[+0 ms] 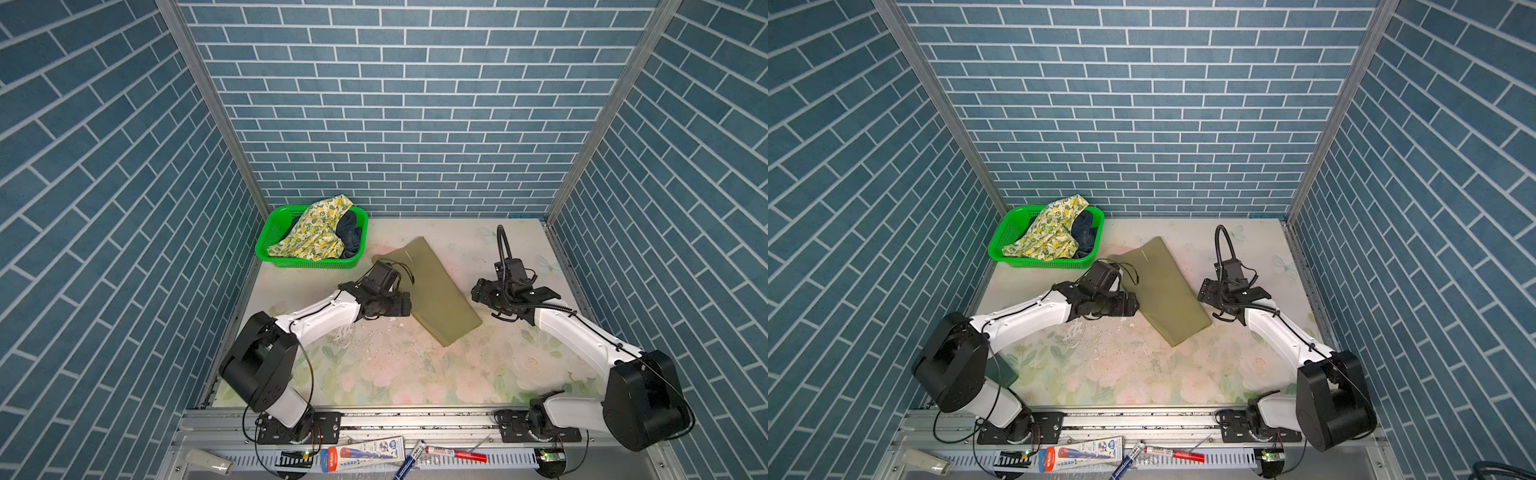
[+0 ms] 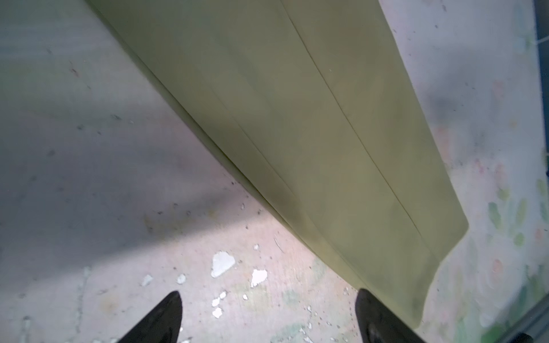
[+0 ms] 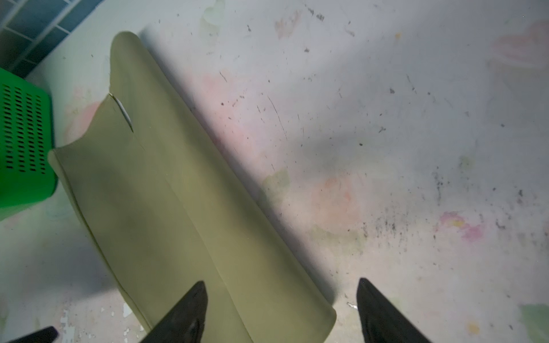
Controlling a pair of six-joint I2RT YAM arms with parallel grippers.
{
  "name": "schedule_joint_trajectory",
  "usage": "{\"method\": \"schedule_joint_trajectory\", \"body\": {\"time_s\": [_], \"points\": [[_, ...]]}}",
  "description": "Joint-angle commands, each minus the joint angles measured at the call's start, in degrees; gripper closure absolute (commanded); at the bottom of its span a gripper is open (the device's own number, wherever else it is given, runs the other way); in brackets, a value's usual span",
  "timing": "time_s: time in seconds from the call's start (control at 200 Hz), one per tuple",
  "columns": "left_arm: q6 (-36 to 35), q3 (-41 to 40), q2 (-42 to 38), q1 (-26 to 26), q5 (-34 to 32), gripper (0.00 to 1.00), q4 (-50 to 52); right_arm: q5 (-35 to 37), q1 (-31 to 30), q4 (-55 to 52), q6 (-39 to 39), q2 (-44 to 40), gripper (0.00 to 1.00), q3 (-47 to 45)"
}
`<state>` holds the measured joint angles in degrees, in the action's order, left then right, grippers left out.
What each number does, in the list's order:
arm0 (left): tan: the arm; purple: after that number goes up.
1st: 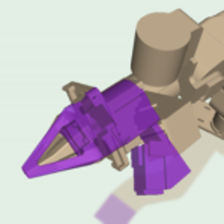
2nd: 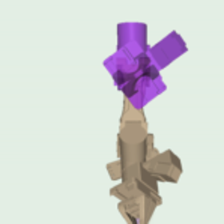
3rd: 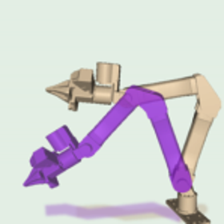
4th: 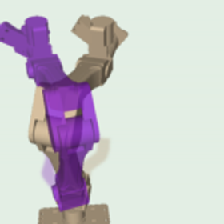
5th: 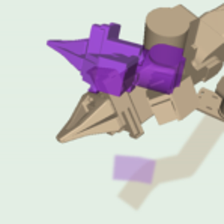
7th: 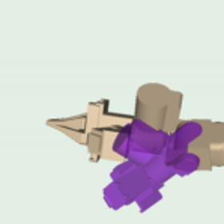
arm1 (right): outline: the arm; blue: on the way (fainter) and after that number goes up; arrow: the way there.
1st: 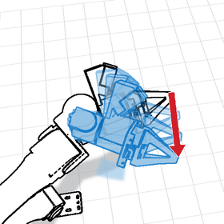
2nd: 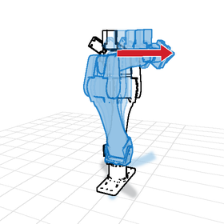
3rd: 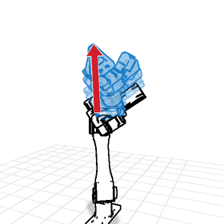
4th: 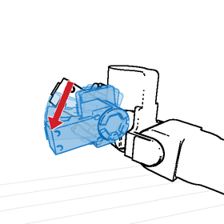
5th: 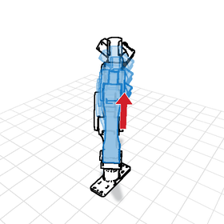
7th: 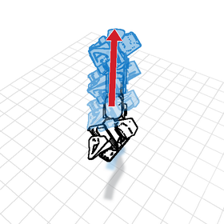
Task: Fold and stack skirts
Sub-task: Rotate the skirt at the center of the table.
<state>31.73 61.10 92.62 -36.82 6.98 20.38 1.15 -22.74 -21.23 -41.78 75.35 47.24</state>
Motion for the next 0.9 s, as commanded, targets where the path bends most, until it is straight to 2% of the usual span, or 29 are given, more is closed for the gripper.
{"method": "schedule_joint_trajectory", "body": {"time_s": [0.0, 0.28, 0.485, 0.635, 0.72, 0.78, 0.895], "points": [[-4.4, 5.5, 4.4, 1.1, -5.3, 0.08, 6.1, 2.6, -1.1, -4.1, -3.9, 0.0, 0.23, -3.2], [-5.7, 9.3, 8.8, 1.7, -8.0, 0.08, 6.3, 0.6, -3.1, -2.0, -11.0, -1.5, 0.24, -9.6], [-5.9, 9.0, 8.0, 2.3, -7.6, 0.08, 6.0, -4.3, -3.2, 10.0, -14.5, -0.9, 0.26, -15.0], [-5.7, 8.9, 7.3, 2.5, -6.9, 0.08, 5.8, -4.0, -3.3, 17.3, -14.0, 1.2, 0.30, -16.3], [-5.4, 8.7, 6.6, 3.0, -6.1, 0.08, 5.6, -4.8, -3.2, 21.3, -14.0, 2.6, 0.41, -17.0], [-5.1, 8.3, 6.1, 3.5, -5.5, 0.08, 5.4, -5.7, -3.3, 24.1, -13.3, 3.7, 0.52, -17.4], [-5.0, 8.1, 4.9, 4.3, -5.3, 0.10, 5.8, -3.2, -3.1, 23.1, -11.7, 3.4, 0.87, -16.8]]}}
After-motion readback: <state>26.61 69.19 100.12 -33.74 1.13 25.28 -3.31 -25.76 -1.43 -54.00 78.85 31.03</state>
